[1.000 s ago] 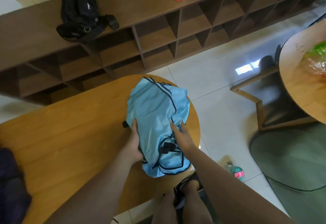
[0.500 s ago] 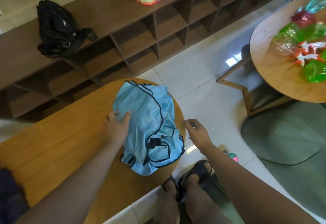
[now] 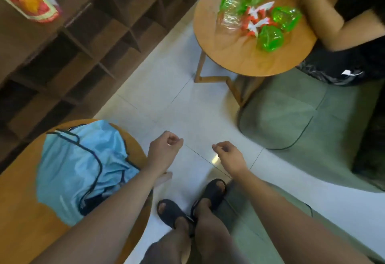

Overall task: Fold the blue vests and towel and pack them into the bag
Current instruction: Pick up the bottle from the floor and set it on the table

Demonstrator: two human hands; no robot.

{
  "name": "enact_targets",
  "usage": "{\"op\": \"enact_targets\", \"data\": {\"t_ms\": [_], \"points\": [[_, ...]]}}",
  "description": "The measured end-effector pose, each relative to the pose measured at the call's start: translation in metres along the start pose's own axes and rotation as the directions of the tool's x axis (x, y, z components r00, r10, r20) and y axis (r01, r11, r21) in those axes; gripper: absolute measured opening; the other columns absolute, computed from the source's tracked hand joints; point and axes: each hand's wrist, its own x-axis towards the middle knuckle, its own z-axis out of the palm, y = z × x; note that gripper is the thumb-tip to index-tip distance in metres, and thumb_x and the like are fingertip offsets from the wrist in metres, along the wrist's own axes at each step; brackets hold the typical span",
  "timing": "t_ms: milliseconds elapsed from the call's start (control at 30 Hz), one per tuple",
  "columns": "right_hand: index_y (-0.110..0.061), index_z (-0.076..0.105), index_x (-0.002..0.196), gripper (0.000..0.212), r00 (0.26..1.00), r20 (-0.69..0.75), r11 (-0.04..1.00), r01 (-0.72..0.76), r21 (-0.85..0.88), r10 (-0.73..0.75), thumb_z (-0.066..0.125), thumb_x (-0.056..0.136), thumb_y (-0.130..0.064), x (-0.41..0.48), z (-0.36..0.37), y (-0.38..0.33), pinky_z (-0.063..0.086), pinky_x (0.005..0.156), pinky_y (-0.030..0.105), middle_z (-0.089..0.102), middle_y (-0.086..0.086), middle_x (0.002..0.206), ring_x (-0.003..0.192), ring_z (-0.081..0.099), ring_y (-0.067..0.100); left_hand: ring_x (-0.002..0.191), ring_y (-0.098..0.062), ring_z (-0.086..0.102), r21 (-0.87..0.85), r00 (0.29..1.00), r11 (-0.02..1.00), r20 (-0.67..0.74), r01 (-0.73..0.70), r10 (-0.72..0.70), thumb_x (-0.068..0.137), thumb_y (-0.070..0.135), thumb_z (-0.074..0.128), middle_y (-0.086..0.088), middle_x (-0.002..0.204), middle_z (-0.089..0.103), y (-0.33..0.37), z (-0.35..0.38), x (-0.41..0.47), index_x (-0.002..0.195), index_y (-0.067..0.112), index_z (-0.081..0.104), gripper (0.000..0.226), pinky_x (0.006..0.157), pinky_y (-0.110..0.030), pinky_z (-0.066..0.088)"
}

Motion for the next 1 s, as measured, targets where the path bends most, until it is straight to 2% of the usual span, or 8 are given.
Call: {"op": "enact_targets", "data": {"t_ms": [133, 200, 267, 400, 667, 833, 933, 1000], "points": [[-0.023, 0.069, 0.108, 0.025, 0.993, -0.082, 0.996, -0.085, -0.015, 0.083, 0.068, 0.096, -0.044, 0.048, -0.04, 0.076, 0.048, 0.077, 0.029, 0.075, -0.007, 0.099, 0.088, 0.068, 0.013, 0.074, -0.011, 0.075, -0.017, 0.993, 0.999, 0.115, 0.043, -0.04, 0.093, 0.035, 0.074, 0.008, 0.085, 0.073, 0.005, 0.088, 0.03, 0.089, 0.025, 0.07, 0.012, 0.075, -0.033, 0.054], [-0.021, 0.067, 0.101, 0.022, 0.987, -0.104, 0.991, -0.129, -0.046, 0.124, 0.068, 0.095, -0.043, 0.075, -0.048, 0.117, 0.048, 0.078, 0.032, 0.072, -0.006, 0.097, 0.092, 0.066, 0.019, 0.075, -0.01, 0.075, -0.001, 0.985, 0.998, 0.162, 0.063, -0.062, 0.092, 0.035, 0.073, 0.008, 0.084, 0.074, -0.007, 0.131, 0.047, 0.09, 0.024, 0.07, 0.012, 0.076, -0.034, 0.054], [-0.019, 0.066, 0.109, 0.024, 0.981, -0.097, 0.98, -0.179, -0.091, 0.17, 0.071, 0.094, -0.037, 0.102, -0.046, 0.158, 0.047, 0.081, 0.031, 0.071, 0.0, 0.105, 0.099, 0.065, 0.024, 0.076, -0.009, 0.075, -0.012, 0.977, 0.995, 0.193, 0.097, -0.093, 0.09, 0.036, 0.073, 0.009, 0.084, 0.073, -0.026, 0.168, 0.066, 0.09, 0.024, 0.071, 0.012, 0.074, -0.035, 0.053], [-0.016, 0.062, 0.13, 0.05, 0.969, -0.088, 0.952, -0.245, -0.182, 0.233, 0.075, 0.087, -0.038, 0.163, -0.024, 0.232, 0.055, 0.098, 0.043, 0.065, 0.011, 0.125, 0.113, 0.065, 0.03, 0.074, -0.008, 0.075, 0.013, 0.962, 0.992, 0.242, 0.125, -0.124, 0.09, 0.035, 0.072, 0.013, 0.085, 0.074, -0.071, 0.224, 0.108, 0.089, 0.026, 0.072, 0.009, 0.075, -0.038, 0.054], [-0.026, 0.035, 0.155, 0.085, 0.959, -0.199, 0.897, -0.261, -0.357, 0.201, 0.08, 0.084, -0.035, 0.284, 0.022, 0.322, 0.05, 0.104, 0.047, 0.04, 0.01, 0.147, 0.132, 0.048, 0.037, 0.078, -0.007, 0.075, 0.11, 0.934, 0.986, 0.319, 0.128, -0.157, 0.09, 0.041, 0.072, 0.01, 0.088, 0.076, -0.161, 0.282, 0.188, 0.088, 0.029, 0.073, 0.012, 0.076, -0.039, 0.057], [-0.038, 0.024, 0.158, 0.091, 0.955, -0.179, 0.839, -0.293, -0.458, 0.236, 0.076, 0.085, -0.051, 0.332, 0.048, 0.357, 0.055, 0.095, 0.049, 0.031, 0.009, 0.151, 0.132, 0.044, 0.04, 0.079, -0.008, 0.075, 0.144, 0.926, 0.979, 0.33, 0.141, -0.182, 0.087, 0.045, 0.072, 0.009, 0.088, 0.077, -0.195, 0.288, 0.214, 0.088, 0.033, 0.073, 0.012, 0.074, -0.038, 0.057], [-0.038, 0.027, 0.154, 0.087, 0.949, -0.195, 0.823, -0.313, -0.475, 0.249, 0.078, 0.084, -0.047, 0.348, 0.059, 0.371, 0.052, 0.081, 0.043, 0.033, 0.007, 0.144, 0.125, 0.047, 0.039, 0.081, -0.01, 0.075, 0.15, 0.927, 0.978, 0.324, 0.146, -0.188, 0.092, 0.036, 0.072, 0.005, 0.089, 0.077, -0.207, 0.289, 0.224, 0.089, 0.031, 0.073, 0.006, 0.071, -0.035, 0.055], [-0.034, 0.032, 0.148, 0.08, 0.945, -0.221, 0.823, -0.32, -0.469, 0.242, 0.077, 0.083, -0.046, 0.356, 0.063, 0.376, 0.056, 0.083, 0.045, 0.037, 0.008, 0.139, 0.12, 0.049, 0.039, 0.084, -0.015, 0.075, 0.15, 0.928, 0.978, 0.323, 0.144, -0.186, 0.092, 0.036, 0.073, 0.006, 0.087, 0.077, -0.212, 0.289, 0.229, 0.089, 0.034, 0.073, 0.004, 0.073, -0.037, 0.057]]}}
